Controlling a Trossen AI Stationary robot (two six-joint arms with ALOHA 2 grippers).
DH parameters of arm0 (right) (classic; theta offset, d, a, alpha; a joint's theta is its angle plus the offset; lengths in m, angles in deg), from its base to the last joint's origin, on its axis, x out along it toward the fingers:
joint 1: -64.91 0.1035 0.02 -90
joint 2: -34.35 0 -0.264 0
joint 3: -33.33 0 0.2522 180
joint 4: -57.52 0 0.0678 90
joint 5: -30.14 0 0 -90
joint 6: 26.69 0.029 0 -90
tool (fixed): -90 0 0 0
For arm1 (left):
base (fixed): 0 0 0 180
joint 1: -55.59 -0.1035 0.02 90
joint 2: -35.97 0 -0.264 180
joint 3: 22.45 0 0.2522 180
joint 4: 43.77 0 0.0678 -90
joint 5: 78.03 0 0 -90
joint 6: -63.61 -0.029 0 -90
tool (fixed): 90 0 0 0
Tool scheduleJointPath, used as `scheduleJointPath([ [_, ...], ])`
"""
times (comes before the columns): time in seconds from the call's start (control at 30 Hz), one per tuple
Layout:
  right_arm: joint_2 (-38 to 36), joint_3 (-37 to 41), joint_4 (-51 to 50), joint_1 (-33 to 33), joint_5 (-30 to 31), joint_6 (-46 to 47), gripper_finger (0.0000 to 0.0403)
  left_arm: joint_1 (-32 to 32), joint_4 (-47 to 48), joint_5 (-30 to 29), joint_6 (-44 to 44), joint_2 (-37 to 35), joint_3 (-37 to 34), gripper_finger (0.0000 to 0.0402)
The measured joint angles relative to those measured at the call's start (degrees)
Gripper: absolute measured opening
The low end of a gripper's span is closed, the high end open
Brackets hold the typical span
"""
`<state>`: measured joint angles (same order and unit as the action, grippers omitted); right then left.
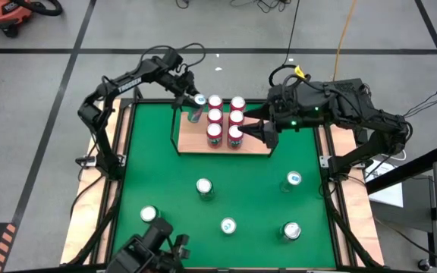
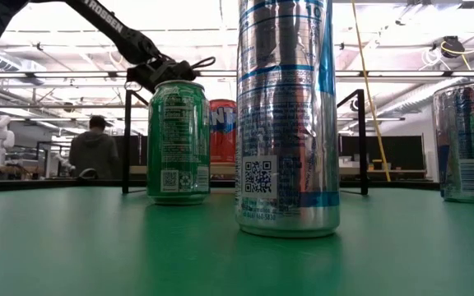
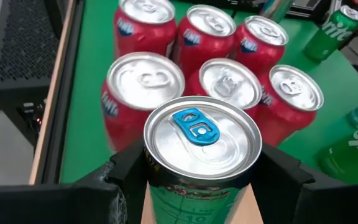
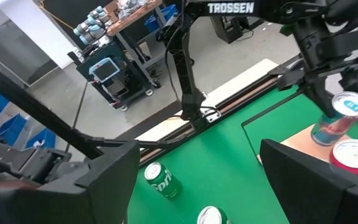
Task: Place canned beverage on shelf
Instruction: Put the blue soda can on the shelf
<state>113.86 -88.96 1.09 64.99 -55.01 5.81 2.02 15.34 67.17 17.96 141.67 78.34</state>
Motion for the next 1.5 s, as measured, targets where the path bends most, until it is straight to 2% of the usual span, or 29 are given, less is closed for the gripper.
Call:
scheduleJointPath([
  [0.13, 0.02, 0.0, -0.01, -1.09, -0.09, -0.24, 0.0322, 1.01, -2.13, -0.16, -0.28, -0.01, 0.01, 0.0216],
  [0.33, 0.02, 0.0, -0.01, -2.05, -0.4, -0.39, 0.0322, 1.85, -3.09, -4.85, -2.29, -0.01, -0.01, 0.0226],
  [0.6, 0.02, 0.0, -0.01, -2.03, -0.42, -0.87, 0.0322, 1.8, -2.8, -6.28, -2.71, -0.01, -0.01, 0.0241],
  [1.5, 0.02, 0.0, -0.05, -2.03, -0.49, -1.52, 0.0322, 2.57, -0.7, -11.6, -2.77, -0.01, -0.03, 0.0242],
])
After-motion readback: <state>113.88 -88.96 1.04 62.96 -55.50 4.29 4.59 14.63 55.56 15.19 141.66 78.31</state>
